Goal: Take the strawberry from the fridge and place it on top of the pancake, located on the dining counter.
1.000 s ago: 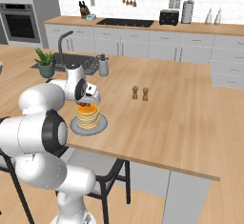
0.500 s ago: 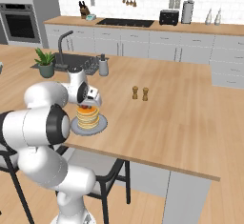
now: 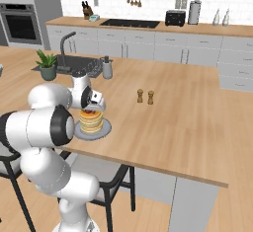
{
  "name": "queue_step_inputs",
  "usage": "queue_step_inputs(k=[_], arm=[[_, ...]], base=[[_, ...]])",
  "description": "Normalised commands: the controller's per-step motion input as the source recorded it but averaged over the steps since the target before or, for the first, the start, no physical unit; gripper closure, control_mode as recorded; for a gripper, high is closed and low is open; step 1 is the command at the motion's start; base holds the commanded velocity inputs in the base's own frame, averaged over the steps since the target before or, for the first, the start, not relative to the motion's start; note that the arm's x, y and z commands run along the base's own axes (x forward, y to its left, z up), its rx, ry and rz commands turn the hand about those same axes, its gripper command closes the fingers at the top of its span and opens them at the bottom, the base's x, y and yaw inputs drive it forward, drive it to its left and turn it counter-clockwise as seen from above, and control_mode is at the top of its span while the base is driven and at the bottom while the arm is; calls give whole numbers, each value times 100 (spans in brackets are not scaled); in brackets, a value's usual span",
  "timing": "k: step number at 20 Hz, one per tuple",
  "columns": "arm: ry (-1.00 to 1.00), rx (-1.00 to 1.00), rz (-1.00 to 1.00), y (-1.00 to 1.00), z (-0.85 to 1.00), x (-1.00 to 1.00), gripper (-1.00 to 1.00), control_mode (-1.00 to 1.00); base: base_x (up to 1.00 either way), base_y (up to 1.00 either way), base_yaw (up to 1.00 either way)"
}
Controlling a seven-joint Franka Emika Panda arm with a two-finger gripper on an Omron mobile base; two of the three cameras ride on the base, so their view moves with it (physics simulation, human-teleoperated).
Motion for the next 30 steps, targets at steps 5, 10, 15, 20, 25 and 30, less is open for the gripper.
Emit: queue_step_inputs(k=[5,10,15,20,25,30], arm=[[0,0,0,2,-13,-2,-100,-100],[-1,0,0,0,0,-6,-100,-100],[-2,0,0,0,24,-18,-100,-100],[-10,0,-1,0,52,-50,-100,-100],[-15,0,-2,-2,21,-79,-100,-100],[-14,0,-4,-9,24,-99,-100,-100]], base=[[0,0,0],[0,0,0],[0,0,0],[0,0,0],[0,0,0],[0,0,0]])
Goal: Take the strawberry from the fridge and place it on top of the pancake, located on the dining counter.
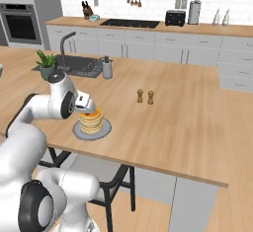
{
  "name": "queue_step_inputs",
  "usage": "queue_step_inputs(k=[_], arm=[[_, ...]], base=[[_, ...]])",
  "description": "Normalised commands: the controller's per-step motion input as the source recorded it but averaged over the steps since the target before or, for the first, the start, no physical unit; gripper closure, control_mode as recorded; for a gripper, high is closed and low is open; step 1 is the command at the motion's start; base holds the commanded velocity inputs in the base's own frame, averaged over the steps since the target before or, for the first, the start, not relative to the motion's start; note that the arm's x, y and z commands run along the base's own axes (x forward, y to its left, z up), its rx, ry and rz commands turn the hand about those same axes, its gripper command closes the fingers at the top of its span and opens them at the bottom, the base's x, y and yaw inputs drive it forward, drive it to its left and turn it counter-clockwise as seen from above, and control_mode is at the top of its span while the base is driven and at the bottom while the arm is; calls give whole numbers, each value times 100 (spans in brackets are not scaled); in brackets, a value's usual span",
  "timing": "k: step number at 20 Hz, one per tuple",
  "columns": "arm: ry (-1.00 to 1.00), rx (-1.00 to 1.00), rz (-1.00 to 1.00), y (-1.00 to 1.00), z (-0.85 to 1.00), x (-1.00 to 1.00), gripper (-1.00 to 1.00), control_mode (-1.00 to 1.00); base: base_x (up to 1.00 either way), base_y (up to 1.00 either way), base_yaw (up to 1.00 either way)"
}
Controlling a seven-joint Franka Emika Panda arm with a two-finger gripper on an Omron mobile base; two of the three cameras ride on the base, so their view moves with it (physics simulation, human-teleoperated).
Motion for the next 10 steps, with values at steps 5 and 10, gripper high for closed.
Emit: queue_step_inputs(k=[5,10], arm=[[-2,2,-8,-23,74,-69,-100,-100],[0,6,-10,-35,84,-47,-100,-100]], base=[[0,0,0],[0,0,0]])
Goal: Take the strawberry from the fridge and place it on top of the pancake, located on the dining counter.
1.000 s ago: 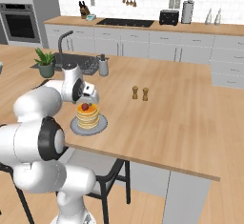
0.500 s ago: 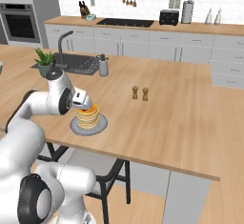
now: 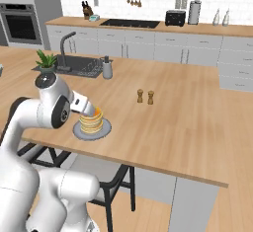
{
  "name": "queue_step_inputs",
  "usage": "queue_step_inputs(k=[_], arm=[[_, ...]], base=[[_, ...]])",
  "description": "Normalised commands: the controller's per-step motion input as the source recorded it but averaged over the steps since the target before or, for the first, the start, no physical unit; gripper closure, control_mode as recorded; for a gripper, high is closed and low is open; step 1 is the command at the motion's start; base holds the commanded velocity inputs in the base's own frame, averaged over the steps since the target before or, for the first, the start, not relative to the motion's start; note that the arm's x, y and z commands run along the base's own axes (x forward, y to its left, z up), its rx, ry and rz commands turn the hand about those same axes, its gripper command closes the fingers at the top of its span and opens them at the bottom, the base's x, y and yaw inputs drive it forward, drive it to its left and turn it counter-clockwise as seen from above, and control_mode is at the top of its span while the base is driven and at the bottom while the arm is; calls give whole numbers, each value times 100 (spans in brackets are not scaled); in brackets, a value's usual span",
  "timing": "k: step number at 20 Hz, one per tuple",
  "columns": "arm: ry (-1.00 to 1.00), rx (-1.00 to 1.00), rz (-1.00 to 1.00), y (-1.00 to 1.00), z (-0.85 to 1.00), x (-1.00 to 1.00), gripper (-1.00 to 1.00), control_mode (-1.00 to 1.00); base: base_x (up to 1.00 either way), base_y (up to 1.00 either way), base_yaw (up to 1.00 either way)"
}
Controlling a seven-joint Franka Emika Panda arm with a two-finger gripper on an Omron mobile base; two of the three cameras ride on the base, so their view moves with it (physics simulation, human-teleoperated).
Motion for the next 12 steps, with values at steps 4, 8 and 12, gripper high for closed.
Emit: queue_step_inputs(k=[4,8,12], arm=[[0,4,-7,-25,76,-55,-100,-100],[0,1,-5,-16,86,-57,-100,-100],[0,0,-4,-9,78,-66,-100,-100]], base=[[0,0,0],[0,0,0],[0,0,0]])
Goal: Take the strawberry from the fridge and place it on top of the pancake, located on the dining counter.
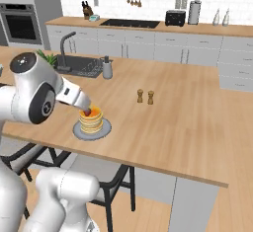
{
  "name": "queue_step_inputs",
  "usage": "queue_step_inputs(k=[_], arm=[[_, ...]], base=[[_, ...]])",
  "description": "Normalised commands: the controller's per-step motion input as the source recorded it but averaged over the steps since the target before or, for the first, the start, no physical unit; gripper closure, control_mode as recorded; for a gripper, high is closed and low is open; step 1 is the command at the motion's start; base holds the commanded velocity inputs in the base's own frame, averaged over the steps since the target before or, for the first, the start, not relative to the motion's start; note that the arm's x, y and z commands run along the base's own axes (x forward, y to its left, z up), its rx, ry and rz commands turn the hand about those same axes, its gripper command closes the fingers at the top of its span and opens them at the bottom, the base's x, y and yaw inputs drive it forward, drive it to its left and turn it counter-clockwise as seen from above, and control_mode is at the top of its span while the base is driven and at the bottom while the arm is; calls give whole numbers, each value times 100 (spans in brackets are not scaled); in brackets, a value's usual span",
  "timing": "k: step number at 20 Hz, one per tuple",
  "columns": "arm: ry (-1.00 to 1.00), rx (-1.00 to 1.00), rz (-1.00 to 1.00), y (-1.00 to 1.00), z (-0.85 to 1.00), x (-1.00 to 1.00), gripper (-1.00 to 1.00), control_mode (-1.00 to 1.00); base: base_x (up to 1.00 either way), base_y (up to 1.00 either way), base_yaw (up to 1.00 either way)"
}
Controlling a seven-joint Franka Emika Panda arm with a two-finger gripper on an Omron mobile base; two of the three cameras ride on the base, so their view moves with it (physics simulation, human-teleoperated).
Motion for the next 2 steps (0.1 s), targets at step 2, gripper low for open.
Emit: queue_step_inputs(k=[2], arm=[[-3,0,-4,-5,50,-92,-100,-100]], base=[[0,0,0]])
